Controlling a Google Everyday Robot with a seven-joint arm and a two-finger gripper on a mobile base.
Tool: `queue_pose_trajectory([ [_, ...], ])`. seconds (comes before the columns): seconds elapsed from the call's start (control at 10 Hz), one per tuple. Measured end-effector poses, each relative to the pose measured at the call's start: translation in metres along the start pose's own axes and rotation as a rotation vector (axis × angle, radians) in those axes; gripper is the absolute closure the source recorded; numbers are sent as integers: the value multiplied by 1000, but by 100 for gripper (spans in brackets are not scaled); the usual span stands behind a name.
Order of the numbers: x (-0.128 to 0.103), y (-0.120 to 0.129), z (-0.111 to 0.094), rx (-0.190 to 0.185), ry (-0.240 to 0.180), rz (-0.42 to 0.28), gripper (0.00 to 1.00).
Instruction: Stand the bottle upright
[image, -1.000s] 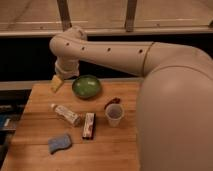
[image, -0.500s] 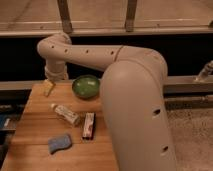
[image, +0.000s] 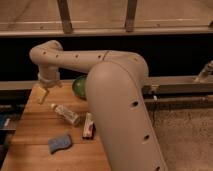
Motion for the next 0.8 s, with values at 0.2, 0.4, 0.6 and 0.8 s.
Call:
queue_pose_trajectory([
  [0.2, -4, 4, 17, -22, 5, 21, 20],
  [0.4, -8, 5, 30, -39, 8, 39, 20],
  [0.6, -6, 0, 30, -37, 7, 54, 20],
  [0.8, -7, 2, 31, -38, 7, 51, 20],
])
